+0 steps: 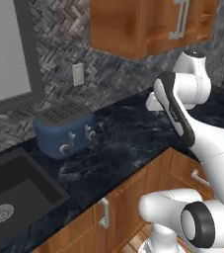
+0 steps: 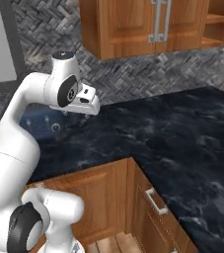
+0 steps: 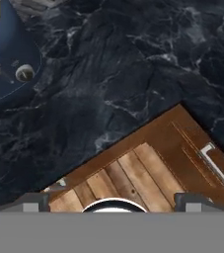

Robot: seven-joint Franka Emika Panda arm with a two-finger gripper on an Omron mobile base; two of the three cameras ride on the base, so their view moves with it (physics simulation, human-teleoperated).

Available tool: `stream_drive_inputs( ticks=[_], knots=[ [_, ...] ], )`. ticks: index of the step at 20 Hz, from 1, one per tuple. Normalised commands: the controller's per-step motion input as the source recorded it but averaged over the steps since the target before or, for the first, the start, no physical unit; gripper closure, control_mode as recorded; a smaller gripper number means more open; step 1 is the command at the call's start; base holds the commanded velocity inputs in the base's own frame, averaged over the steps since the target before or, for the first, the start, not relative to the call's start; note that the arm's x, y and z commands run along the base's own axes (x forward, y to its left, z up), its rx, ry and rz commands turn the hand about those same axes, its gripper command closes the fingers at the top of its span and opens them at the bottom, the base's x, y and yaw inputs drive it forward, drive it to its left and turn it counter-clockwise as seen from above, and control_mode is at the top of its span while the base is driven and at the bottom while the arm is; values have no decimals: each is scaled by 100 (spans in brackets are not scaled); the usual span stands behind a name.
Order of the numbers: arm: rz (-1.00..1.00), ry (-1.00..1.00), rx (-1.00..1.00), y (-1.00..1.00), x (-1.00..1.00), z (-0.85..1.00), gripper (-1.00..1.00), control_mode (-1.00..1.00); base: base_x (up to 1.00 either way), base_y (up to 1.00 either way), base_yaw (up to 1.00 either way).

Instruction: Navigate to the toaster oven.

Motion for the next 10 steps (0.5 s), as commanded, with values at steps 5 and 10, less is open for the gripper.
stream_drive_inputs(
  ticks=[5,10],
  knots=[
    [0,0,0,0,0,0,-100,100,-42,48,62],
    [0,0,0,0,0,0,-100,100,-47,59,57]
  ],
)
